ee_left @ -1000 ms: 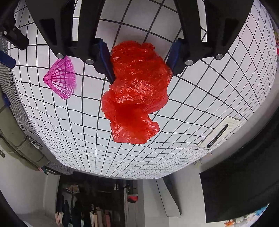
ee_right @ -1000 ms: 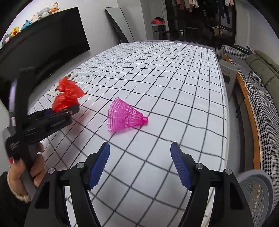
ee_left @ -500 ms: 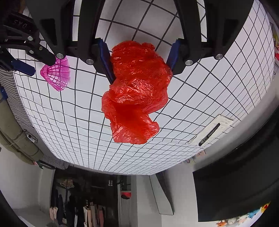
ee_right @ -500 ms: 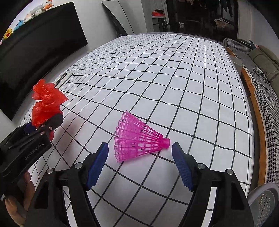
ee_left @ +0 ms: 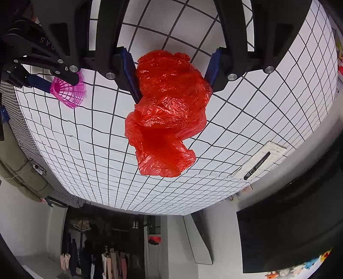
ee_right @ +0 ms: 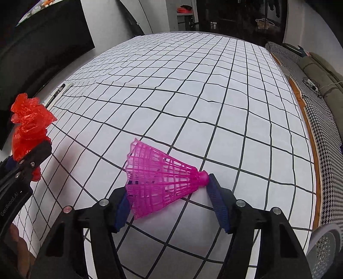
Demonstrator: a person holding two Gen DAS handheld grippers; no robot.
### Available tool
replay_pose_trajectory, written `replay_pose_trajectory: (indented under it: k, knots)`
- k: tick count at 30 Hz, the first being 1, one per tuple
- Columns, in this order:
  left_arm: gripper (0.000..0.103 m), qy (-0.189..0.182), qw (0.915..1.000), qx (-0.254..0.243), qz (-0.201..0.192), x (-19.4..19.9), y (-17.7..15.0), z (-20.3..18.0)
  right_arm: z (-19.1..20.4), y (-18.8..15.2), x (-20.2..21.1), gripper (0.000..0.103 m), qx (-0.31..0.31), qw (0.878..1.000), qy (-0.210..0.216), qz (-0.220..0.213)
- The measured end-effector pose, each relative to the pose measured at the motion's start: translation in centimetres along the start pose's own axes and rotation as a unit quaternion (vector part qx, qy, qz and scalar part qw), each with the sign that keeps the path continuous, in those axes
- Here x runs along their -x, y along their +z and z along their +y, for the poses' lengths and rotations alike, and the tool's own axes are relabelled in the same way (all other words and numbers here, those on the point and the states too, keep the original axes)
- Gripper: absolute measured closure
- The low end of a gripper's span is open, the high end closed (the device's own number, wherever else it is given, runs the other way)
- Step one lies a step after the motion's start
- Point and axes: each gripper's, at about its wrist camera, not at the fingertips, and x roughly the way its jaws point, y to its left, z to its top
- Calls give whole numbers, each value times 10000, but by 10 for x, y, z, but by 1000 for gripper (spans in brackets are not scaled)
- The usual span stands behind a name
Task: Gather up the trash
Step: 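Grasp the pink shuttlecock with the right tool while the left tool holds the bag, then carry the bag and shuttlecock over the grey basket and open both tools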
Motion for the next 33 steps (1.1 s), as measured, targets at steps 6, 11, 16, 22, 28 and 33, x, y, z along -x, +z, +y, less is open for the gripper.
replay_pose_trajectory:
  k: [6, 11, 16, 22, 28, 33]
  knots:
    - [49, -6, 10000, 4, -4, 0, 0, 0, -2, -3, 8, 43, -61, 9999, 75, -77]
    - [49, -26, 10000, -34, -34, 2, -1, -2, -15, -10, 28, 43, -181, 9996, 107, -207]
    - [49, -81, 9999, -80, 1, 2, -4, -6, -32, -28, 51, 43, -316, 9990, 67, -324]
    - [49, -101, 9997, -151, -161, 17, -7, -14, -57, -56, 77, 43, -542, 9975, -77, -452]
    - [49, -202, 9989, -359, -210, 28, -13, -32, -82, -90, 99, 43, -863, 9948, -182, -514]
    - [49, -283, 9985, -421, -223, 35, -16, -48, -102, -112, 117, 43, -1135, 9916, -224, -582]
